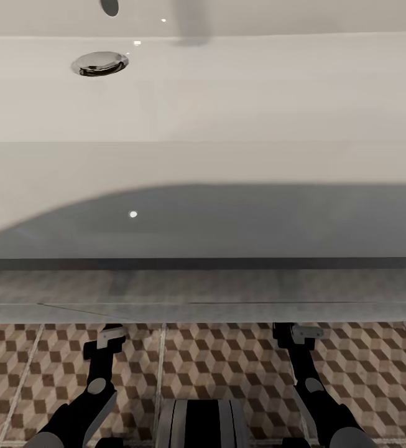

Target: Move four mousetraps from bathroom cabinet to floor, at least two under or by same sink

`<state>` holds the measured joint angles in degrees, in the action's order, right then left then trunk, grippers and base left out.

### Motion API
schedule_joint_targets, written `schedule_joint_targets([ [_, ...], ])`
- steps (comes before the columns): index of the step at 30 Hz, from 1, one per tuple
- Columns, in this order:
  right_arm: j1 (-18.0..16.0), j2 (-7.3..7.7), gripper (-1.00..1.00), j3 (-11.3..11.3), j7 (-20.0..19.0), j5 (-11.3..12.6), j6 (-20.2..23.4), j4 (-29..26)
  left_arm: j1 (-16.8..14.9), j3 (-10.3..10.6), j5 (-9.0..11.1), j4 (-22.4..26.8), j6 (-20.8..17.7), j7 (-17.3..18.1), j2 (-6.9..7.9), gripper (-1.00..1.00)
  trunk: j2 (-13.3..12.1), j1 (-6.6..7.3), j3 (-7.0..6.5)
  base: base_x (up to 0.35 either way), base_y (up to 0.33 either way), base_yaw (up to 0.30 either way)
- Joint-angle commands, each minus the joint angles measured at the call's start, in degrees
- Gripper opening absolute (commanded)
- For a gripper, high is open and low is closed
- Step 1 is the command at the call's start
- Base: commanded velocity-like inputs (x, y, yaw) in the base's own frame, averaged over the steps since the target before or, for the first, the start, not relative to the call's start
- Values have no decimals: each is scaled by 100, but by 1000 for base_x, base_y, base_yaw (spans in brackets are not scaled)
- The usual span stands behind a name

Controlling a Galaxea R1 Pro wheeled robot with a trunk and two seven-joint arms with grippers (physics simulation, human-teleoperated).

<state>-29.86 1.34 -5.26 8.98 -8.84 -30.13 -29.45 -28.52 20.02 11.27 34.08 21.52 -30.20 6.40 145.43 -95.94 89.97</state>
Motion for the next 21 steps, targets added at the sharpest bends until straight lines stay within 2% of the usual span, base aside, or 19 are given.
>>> schedule_joint_targets([
  [1,-3,-2,-100,-11,29,-57,-11,8,-5,46,57,-3,28,-32,9,-100,1,1,3,0,0,0],
  [14,-8,-2,-100,-3,-9,-36,10,34,-5,43,58,-7,36,-39,-15,-100,1,1,3,0,0,0],
  [21,-170,-8,-100,-3,-256,-31,515,36,-5,46,60,-7,36,-39,-17,-100,1,1,3,0,0,0],
])
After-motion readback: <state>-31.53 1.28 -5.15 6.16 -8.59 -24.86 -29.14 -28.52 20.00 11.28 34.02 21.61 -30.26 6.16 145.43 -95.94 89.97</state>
